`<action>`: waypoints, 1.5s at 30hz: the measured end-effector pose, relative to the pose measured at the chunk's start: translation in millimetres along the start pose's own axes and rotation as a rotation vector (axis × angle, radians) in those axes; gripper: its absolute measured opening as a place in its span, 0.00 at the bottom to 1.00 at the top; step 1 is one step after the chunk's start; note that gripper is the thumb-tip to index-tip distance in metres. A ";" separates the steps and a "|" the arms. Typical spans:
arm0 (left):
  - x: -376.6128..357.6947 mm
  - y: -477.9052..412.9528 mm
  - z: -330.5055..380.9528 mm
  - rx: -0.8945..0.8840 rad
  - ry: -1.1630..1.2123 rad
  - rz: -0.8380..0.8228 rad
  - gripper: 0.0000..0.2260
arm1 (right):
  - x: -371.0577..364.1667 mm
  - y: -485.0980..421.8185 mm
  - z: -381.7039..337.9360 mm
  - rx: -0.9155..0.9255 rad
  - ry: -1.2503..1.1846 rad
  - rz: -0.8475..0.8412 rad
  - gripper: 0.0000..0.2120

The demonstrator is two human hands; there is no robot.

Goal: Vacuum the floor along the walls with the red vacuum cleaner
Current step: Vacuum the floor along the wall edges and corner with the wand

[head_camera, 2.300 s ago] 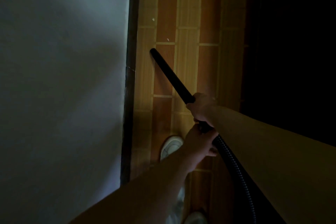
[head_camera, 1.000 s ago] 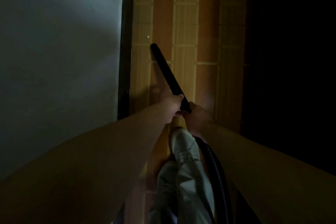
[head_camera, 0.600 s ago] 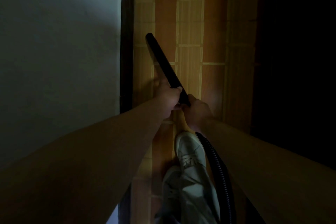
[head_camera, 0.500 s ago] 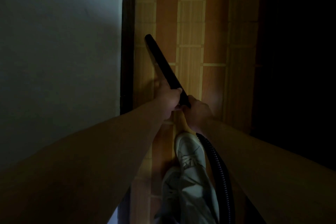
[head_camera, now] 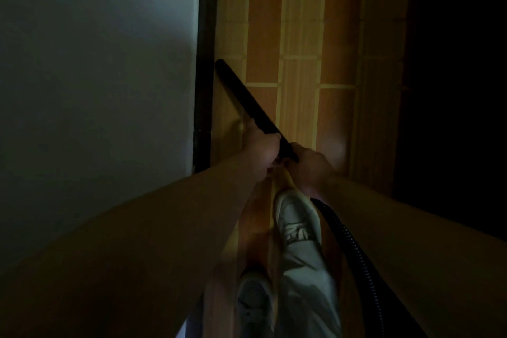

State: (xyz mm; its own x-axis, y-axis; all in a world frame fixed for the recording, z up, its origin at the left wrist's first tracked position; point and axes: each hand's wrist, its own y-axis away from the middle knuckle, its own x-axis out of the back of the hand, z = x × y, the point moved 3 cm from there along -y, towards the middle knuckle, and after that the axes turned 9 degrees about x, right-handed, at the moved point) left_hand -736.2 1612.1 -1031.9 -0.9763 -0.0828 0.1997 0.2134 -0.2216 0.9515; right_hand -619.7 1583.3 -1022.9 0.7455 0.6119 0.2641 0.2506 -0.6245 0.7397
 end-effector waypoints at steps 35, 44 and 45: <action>31.3 16.6 -49.3 -0.088 0.030 -0.129 0.35 | -49.6 36.7 -9.1 -0.124 0.037 0.111 0.18; 39.5 4.9 -6.0 -0.138 -0.035 -0.109 0.33 | -41.0 2.1 -36.9 -0.122 0.012 0.082 0.15; 39.7 4.9 -3.0 -0.141 -0.039 -0.111 0.33 | -40.3 -0.5 -39.7 -0.103 0.047 0.062 0.15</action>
State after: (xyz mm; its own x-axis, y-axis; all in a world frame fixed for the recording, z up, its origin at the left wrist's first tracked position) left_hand -773.8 1604.8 -1020.0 -0.9942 -0.0129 0.1064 0.1038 -0.3619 0.9264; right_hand -674.3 1578.2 -1009.4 0.7275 0.5970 0.3382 0.1385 -0.6105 0.7798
